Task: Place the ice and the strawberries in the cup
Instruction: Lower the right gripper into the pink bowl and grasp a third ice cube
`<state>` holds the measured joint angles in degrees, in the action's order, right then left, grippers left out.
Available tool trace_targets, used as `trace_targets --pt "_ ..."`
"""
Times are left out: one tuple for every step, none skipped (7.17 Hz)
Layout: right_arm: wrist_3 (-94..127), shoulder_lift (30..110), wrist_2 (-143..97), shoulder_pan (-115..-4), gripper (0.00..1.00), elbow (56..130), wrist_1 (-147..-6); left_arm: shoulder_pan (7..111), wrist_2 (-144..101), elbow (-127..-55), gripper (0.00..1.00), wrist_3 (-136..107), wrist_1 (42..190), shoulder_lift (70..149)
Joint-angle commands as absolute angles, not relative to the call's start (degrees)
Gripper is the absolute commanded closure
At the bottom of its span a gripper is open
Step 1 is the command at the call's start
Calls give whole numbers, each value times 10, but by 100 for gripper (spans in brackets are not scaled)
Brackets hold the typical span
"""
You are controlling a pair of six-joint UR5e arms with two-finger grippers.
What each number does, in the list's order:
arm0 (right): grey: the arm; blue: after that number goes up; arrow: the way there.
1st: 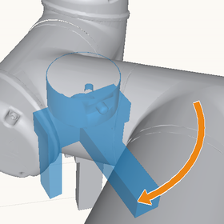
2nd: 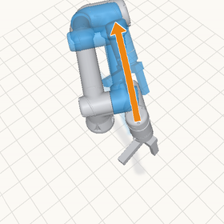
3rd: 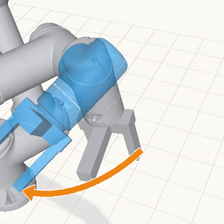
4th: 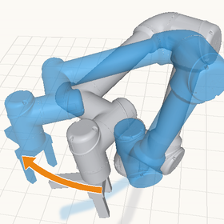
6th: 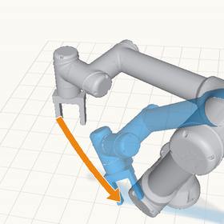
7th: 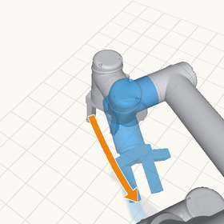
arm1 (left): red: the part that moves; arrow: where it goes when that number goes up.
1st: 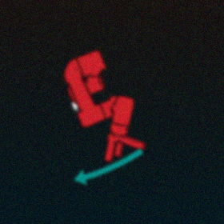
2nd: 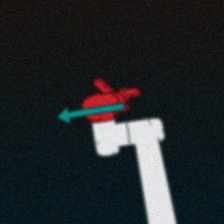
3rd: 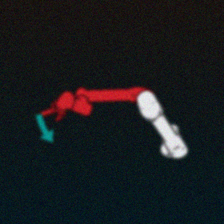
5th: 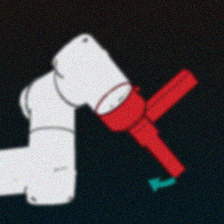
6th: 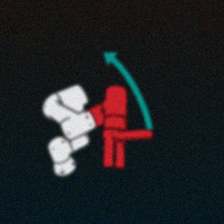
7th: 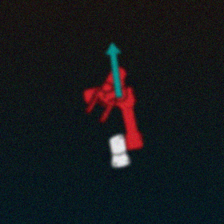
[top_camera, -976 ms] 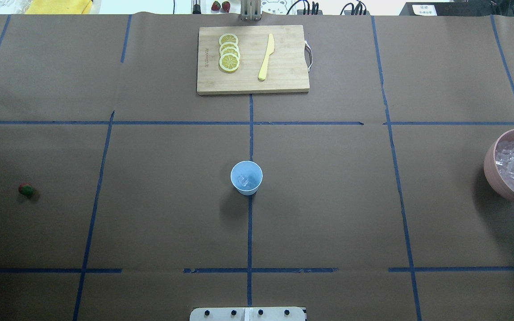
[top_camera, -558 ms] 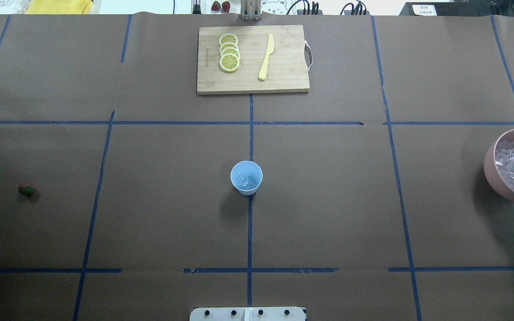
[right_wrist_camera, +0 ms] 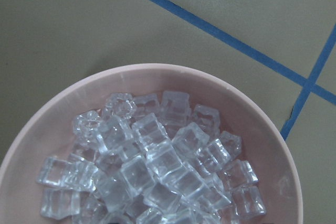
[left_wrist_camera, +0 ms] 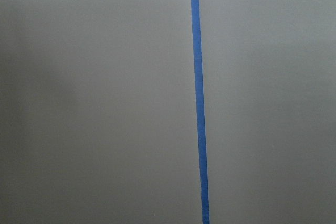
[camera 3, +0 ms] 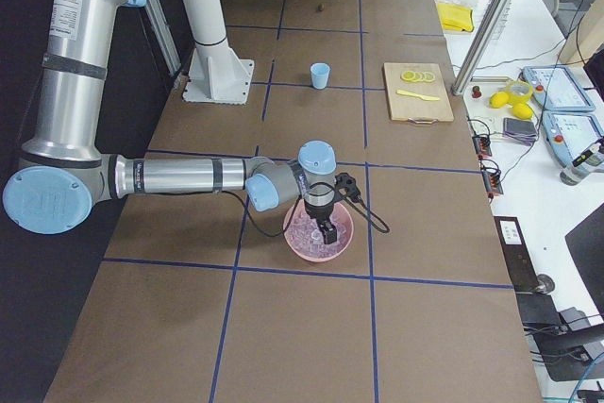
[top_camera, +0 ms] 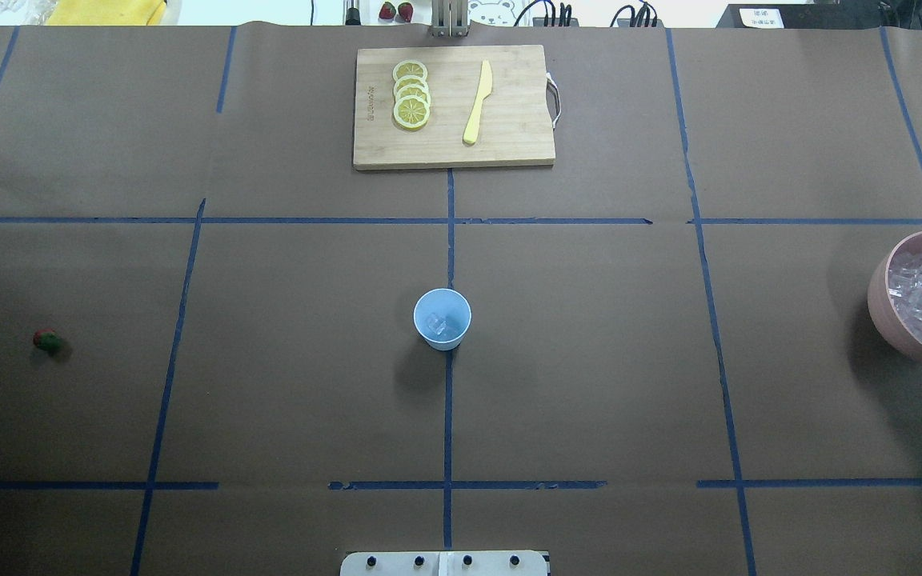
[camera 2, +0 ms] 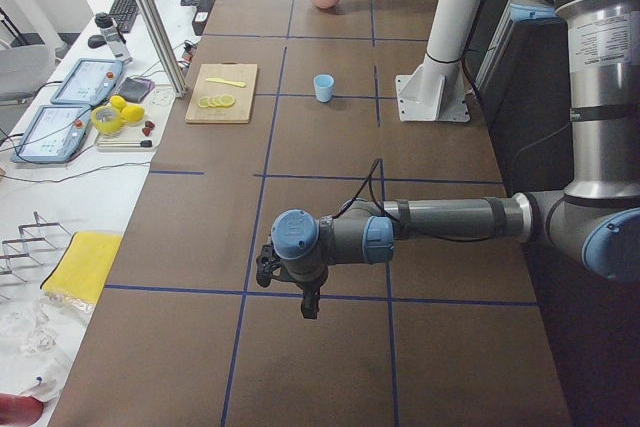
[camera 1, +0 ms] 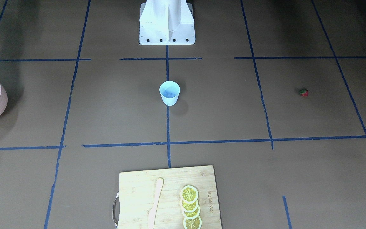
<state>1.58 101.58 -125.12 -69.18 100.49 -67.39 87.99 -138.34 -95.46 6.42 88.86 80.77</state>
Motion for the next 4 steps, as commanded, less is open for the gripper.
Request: trace_targets --pt "28 1014 -1249 -681 7 989 -650 879 -1383 -954 0 64 889 808" --pt "46 1013 -1250 -673 11 989 -649 879 -1383 -955 0 64 889 808" --pt "47 1013 -1250 -670 15 989 -649 879 -1383 -955 0 64 889 808" --pt "47 1013 -1250 -670 16 989 -649 879 -1383 -955 0 64 889 808"
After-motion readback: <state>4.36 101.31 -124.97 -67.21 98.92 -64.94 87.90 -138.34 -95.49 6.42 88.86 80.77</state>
